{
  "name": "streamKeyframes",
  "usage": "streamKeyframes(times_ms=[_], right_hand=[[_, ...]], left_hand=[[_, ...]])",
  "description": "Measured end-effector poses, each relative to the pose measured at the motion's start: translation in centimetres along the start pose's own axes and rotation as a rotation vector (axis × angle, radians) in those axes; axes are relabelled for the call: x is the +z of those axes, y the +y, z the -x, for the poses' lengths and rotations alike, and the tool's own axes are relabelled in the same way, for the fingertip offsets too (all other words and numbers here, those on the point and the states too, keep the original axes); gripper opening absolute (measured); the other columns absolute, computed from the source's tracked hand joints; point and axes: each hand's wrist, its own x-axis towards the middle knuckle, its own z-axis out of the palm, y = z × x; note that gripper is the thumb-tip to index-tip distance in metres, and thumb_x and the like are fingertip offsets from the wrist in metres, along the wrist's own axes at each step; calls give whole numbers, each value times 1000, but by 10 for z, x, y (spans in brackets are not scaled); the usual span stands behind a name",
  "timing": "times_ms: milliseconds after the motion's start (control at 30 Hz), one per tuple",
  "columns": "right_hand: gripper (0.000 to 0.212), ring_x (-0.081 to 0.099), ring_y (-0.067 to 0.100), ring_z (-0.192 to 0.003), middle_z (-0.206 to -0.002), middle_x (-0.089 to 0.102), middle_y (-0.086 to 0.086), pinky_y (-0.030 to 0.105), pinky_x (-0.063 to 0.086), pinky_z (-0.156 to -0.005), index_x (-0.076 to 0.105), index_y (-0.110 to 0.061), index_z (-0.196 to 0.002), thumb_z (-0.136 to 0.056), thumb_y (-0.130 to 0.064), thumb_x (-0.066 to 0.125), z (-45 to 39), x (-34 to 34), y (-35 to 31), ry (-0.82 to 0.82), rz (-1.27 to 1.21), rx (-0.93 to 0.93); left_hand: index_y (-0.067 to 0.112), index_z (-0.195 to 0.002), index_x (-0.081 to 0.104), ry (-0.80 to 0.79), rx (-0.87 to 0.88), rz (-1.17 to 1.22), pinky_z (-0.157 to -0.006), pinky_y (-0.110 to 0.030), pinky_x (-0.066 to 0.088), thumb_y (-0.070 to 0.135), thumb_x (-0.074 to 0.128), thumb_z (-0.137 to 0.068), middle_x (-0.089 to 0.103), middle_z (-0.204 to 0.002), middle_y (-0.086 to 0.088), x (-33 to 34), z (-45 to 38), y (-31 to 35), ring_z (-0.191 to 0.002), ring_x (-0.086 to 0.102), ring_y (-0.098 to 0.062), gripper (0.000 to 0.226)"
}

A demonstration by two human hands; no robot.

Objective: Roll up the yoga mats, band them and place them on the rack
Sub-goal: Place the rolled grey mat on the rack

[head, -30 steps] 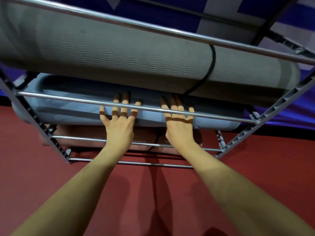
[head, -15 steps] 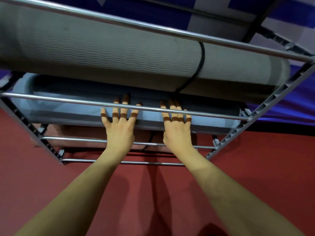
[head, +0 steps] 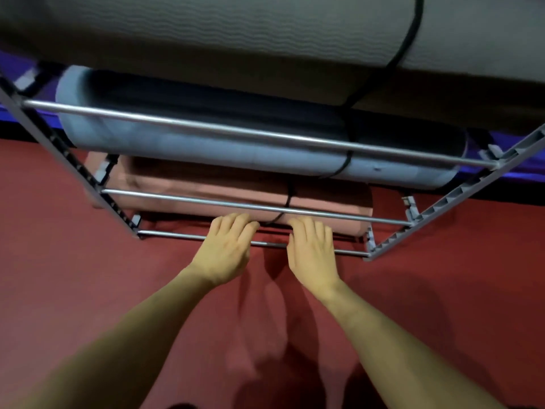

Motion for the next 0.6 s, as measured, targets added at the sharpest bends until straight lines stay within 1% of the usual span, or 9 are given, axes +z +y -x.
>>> streamKeyframes(times_ms=[100,167,200,267,333,467,533,567,600], right_hand=[[31,55,25,-78,-92,61,5,32,35,-77,62,-9,-101,-75,-13,48,-2,17,-3,-91,-19,19],[32,60,25,-85,-94,64,5,33,43,-82,64,-8,-102,-71,-10,64,-6,30,-2,-174,-15,61],[40,63,27,-93,-102,66,7,35,47,-87,64,-6,-107,-68,-9,71,-10,37,-1,-219,-13,94],[61,57,30,-118,-130,58,13,36,45,-99,57,-2,-125,-67,-9,75,-17,51,3,-304,-32,145],[77,50,32,-127,-141,49,16,38,39,-105,48,1,-135,-65,-12,78,-25,60,8,-336,-42,145],[97,55,33,-115,-130,55,16,36,46,-98,46,1,-137,-54,-29,86,-31,65,8,-332,8,159],[102,55,31,-108,-125,56,15,35,48,-93,45,0,-138,-51,-33,88,-31,65,4,-326,27,181],[104,55,30,-105,-123,57,14,35,49,-90,45,0,-138,-50,-33,88,-30,65,2,-326,31,193],[104,57,28,-103,-122,57,12,34,49,-88,44,-1,-138,-50,-31,88,-28,67,1,-325,40,201]], left_hand=[[8,-108,51,-118,-23,22,-77,-38,32,14,43,-73,60,-103,-13,13,-9,2,-91,46,-29,36],[4,-108,56,-216,-39,15,-75,-37,33,12,43,-71,62,-99,-14,23,-18,5,-85,52,-33,40],[3,-109,60,-272,-67,-5,-77,-37,35,12,42,-70,63,-103,-15,28,-22,6,-87,57,-35,44],[1,-119,61,-377,-170,-63,-86,-40,44,15,40,-69,61,-122,-17,35,-28,3,-106,60,-37,55],[0,-128,55,-417,-231,-105,-98,-42,41,16,42,-68,53,-135,-19,42,-34,-3,-120,54,-37,64],[4,-143,39,-448,-319,-134,-104,-41,38,16,66,-69,45,-144,-13,49,-39,-11,-127,47,-33,79],[12,-151,20,-551,-325,-173,-109,-39,29,23,62,-78,28,-154,-7,49,-32,-4,-137,32,-30,85],[15,-152,18,-563,-335,-194,-108,-39,29,24,58,-80,25,-155,-6,49,-27,1,-136,33,-30,82],[16,-150,25,-561,-329,-238,-105,-40,32,25,58,-78,32,-152,-5,49,-23,4,-128,42,-30,80]])
